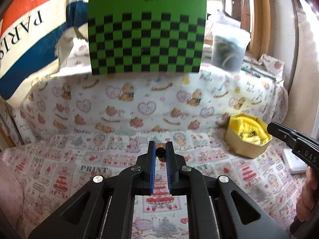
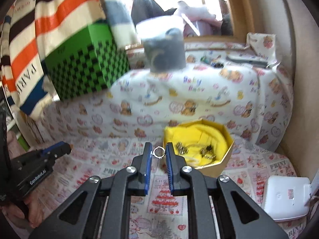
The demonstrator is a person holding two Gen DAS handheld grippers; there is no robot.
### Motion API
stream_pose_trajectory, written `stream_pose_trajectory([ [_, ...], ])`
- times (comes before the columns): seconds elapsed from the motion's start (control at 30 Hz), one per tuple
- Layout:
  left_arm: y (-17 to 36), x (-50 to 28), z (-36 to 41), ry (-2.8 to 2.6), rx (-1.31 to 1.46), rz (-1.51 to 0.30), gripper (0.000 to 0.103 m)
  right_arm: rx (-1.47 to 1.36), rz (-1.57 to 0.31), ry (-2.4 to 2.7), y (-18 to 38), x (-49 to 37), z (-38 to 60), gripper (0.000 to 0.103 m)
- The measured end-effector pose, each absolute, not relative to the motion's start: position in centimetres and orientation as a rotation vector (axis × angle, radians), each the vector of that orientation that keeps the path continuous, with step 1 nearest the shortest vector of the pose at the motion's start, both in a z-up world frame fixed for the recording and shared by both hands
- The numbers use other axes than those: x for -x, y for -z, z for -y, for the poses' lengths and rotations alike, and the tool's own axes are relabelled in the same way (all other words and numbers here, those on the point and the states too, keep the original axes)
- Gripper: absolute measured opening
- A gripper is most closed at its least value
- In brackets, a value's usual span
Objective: Organize jewelry
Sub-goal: 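Carry the charm and ring into the yellow-lined box and open both tools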
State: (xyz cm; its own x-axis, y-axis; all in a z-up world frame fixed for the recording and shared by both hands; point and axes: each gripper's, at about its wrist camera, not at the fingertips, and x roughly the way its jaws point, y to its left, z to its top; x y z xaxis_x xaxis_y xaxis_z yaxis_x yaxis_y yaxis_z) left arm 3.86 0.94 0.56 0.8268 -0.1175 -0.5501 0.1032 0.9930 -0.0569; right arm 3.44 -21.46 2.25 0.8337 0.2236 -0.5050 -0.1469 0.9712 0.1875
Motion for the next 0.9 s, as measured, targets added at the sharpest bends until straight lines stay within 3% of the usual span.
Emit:
stream_pose_trajectory([
  [0.47,-6.3,-5.5,5.1,0.225,0.026,-0.534,0.009,-0.219,-0.529,-0.139,-2.1,-4.6,24.8,0.013],
  [0.9,-2.8,-9.3,10.8,0.313,-0.020,-0.662,0.009,-0.440,-0.585,-0.183,0.6,-7.2,29.5,0.013],
])
